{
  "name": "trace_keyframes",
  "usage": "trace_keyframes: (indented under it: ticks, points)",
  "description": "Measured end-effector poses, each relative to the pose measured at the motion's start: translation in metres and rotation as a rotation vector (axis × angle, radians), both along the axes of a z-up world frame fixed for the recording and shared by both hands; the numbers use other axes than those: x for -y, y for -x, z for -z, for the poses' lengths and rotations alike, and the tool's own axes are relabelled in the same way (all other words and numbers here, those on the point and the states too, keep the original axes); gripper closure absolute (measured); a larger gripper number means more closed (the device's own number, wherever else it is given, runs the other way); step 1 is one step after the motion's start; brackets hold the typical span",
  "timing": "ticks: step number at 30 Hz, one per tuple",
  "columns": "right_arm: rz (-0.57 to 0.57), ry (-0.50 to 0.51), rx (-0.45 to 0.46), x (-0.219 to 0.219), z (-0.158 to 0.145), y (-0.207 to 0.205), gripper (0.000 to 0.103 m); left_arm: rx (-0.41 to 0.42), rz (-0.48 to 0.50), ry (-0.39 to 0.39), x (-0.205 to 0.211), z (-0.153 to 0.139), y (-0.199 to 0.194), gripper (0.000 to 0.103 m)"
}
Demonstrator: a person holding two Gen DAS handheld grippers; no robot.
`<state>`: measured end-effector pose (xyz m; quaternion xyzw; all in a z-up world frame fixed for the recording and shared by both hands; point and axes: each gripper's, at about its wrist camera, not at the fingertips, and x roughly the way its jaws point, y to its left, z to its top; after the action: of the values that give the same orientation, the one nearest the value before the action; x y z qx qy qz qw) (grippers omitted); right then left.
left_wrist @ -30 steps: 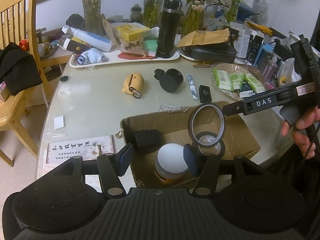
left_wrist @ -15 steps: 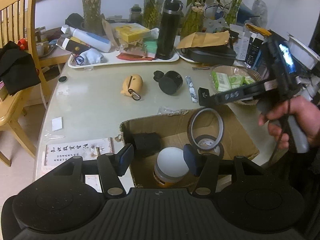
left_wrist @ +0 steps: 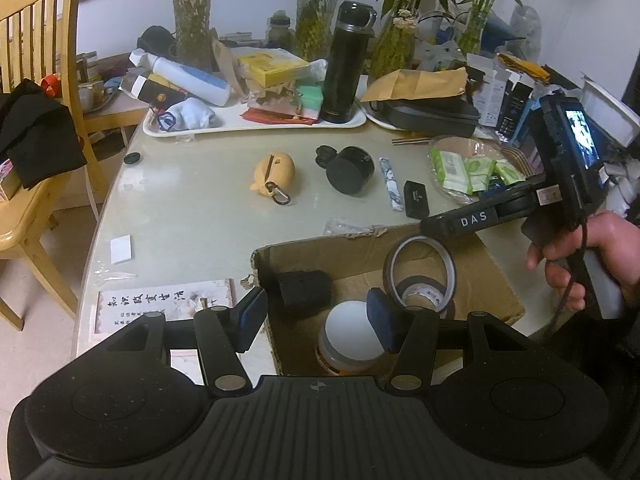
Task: Organize rigid objects
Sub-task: 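Withdraw the right gripper from the box toward the black rectangular case while the left withdraws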
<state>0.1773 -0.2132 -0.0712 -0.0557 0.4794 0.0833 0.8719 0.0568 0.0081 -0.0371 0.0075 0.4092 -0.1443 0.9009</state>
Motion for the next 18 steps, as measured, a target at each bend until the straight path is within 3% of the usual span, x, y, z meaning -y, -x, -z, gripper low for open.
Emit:
trace_keyframes:
  ticks: [6,13,18]
  points:
    - [0.029,0.009,-0.057,0.004,0.011,-0.005,0.0,0.004,0.005,-0.003,0.003,-0.001,-0.001,0.049]
    - [-0.027,0.079,-0.126,-0.01,0.029,-0.003,0.0,0.003,0.003,-0.006,0.005,-0.001,0.0,0.049]
    - [-0.016,0.055,-0.1,-0.006,0.023,-0.003,0.0,0.006,0.005,-0.007,0.004,-0.002,0.0,0.049]
